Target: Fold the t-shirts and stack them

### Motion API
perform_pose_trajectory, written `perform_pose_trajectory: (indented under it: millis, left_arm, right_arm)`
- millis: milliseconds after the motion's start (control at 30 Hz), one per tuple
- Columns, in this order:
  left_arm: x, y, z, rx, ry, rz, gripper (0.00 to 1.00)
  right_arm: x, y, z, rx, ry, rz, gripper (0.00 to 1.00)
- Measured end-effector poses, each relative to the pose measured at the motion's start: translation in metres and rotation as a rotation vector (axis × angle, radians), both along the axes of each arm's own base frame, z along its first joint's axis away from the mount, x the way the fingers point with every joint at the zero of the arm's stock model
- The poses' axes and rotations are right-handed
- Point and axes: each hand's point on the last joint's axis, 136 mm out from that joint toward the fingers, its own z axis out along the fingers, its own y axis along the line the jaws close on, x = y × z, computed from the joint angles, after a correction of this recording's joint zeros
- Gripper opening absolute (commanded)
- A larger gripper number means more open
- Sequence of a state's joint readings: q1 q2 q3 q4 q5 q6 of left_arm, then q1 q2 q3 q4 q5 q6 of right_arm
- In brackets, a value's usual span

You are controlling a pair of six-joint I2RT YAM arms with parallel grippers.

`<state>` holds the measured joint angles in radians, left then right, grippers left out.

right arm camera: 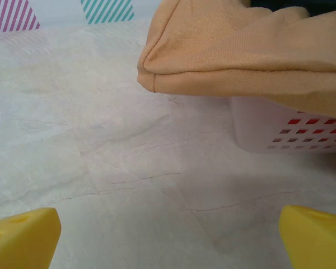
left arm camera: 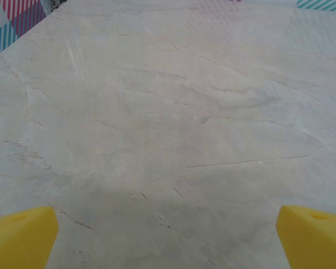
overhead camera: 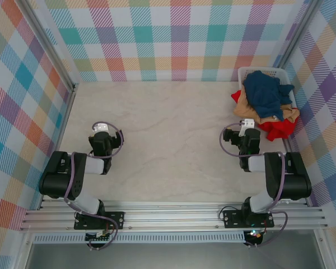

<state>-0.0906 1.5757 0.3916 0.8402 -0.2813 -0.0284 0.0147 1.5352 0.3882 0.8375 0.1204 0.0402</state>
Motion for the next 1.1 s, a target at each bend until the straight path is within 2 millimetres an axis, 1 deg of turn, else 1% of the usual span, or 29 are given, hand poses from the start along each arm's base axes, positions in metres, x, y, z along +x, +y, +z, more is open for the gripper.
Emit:
perform_pose_trajectory:
  millis: [733, 833, 867, 900, 933, 1000, 1033, 1067, 1100]
  left_arm:
    - [0.0, 0.0, 0.0, 0.0, 0.0, 0.0, 1.0]
    - [-0.001, -0.001, 0.001, 0.0, 0.0, -0.004, 1.0]
    - [-0.002, -0.002, 0.004, 0.009, 0.004, -0.002, 1.0]
    - [-0.005, -0.004, 0.009, 0.026, 0.004, 0.0, 1.0]
    - [-0.007, -0.008, 0.019, 0.046, -0.009, -0.003, 1.0]
    - [-0.011, -0.025, 0.053, 0.074, -0.079, -0.033, 1.0]
    - [-0.011, -0.035, 0.075, 0.079, -0.129, -0.053, 1.0]
    - [-0.01, -0.045, 0.104, 0.079, -0.189, -0.071, 1.0]
    - [-0.006, -0.053, 0.135, 0.064, -0.248, -0.073, 1.0]
  right_arm:
    - [0.0, 0.0, 0.0, 0.0, 0.0, 0.0, 1.0]
    - [-0.002, 0.001, 0.002, -0.002, -0.006, 0.001, 1.0]
    - [-0.004, 0.002, 0.005, -0.009, -0.007, -0.003, 1.0]
    - [-0.007, 0.002, 0.011, -0.019, -0.012, -0.01, 1.0]
    - [-0.01, 0.005, 0.024, -0.033, -0.034, -0.012, 1.0]
    - [-0.017, 0.015, 0.067, -0.061, -0.128, -0.004, 1.0]
    - [-0.02, 0.019, 0.097, -0.066, -0.186, -0.007, 1.0]
    - [-0.02, 0.023, 0.129, -0.055, -0.22, -0.014, 1.0]
    - [-0.017, 0.023, 0.164, -0.031, -0.239, -0.031, 1.0]
